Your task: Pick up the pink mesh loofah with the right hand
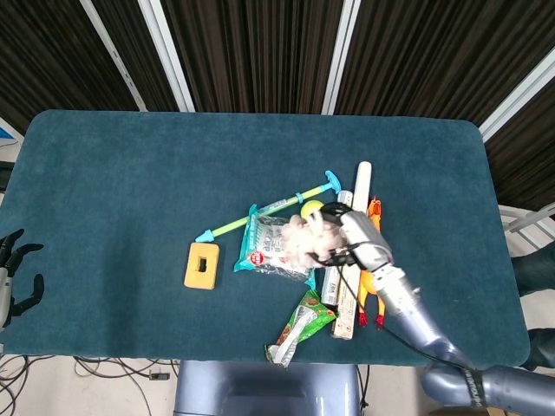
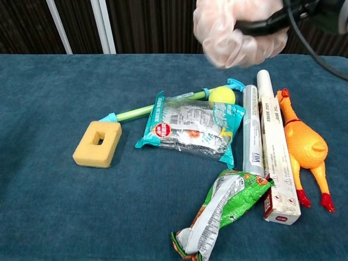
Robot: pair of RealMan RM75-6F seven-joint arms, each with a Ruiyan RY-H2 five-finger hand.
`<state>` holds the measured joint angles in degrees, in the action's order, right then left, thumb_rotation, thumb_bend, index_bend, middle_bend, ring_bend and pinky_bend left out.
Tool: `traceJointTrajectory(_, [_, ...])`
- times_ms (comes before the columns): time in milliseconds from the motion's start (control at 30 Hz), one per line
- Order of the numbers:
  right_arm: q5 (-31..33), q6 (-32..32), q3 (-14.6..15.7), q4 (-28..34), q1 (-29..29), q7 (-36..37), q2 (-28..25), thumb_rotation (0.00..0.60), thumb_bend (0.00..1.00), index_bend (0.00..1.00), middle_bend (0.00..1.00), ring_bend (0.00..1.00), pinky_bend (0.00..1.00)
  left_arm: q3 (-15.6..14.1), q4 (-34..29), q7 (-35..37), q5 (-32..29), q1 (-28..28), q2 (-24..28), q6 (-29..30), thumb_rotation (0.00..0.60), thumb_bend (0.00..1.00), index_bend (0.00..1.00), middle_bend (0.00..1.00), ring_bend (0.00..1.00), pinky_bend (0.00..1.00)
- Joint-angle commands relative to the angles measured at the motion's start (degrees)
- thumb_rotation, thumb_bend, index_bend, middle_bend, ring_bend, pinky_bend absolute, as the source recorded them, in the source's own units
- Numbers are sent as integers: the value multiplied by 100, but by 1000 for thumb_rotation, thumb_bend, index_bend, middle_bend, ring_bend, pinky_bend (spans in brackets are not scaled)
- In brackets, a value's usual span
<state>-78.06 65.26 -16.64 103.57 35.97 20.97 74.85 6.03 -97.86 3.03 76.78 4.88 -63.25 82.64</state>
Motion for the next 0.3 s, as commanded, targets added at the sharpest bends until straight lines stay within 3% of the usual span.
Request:
traceJointTrajectory(33, [-383, 270, -80, 148, -337, 865, -548, 600, 473, 519, 531, 582, 257, -3, 0, -3, -8, -2, 2, -7, 600, 510, 254, 43, 25, 0])
traceJointTrajectory(300, [-540, 280, 45, 109, -341, 873, -556, 600, 470, 519, 525, 573, 252, 0, -17, -20, -1, -13, 8, 19, 600, 509, 254, 43, 25, 0])
